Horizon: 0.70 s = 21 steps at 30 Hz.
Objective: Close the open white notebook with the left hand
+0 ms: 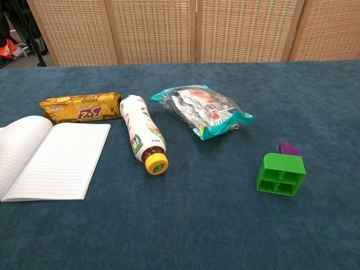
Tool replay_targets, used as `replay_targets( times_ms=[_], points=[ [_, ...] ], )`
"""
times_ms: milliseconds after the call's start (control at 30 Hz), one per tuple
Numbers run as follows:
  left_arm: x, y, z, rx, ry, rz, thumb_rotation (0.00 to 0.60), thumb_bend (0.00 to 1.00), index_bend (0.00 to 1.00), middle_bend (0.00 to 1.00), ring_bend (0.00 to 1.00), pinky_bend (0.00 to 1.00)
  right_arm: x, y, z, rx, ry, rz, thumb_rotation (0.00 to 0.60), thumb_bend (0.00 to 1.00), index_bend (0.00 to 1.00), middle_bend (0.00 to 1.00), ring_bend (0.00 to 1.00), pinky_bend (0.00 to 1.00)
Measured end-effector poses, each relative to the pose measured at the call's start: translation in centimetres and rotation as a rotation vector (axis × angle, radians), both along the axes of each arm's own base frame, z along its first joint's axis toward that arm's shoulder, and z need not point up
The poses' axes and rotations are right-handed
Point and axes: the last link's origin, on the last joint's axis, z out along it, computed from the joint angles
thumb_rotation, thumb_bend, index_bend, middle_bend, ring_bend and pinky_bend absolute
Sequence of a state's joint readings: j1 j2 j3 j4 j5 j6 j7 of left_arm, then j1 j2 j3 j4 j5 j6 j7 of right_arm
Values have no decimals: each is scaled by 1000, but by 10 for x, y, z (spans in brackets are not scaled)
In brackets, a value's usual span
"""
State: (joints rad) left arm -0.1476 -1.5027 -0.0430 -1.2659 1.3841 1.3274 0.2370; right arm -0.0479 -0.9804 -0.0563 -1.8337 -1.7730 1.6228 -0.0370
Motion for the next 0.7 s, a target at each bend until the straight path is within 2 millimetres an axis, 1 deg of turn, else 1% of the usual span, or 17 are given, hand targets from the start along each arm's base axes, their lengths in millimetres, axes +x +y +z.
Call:
replay_targets(
  times_ms=[333, 700],
  points=[
    [-5, 2, -2, 4, 37, 5, 600, 160, 0, 0, 0, 0, 1, 1, -2, 5, 4, 6, 600, 41, 0, 0, 0, 0],
    [-6, 3, -3, 12, 60, -9, 600, 172, 0, 0, 0, 0, 2, 1, -2, 6, 3, 9, 600, 41, 0, 0, 0, 0]
  ],
)
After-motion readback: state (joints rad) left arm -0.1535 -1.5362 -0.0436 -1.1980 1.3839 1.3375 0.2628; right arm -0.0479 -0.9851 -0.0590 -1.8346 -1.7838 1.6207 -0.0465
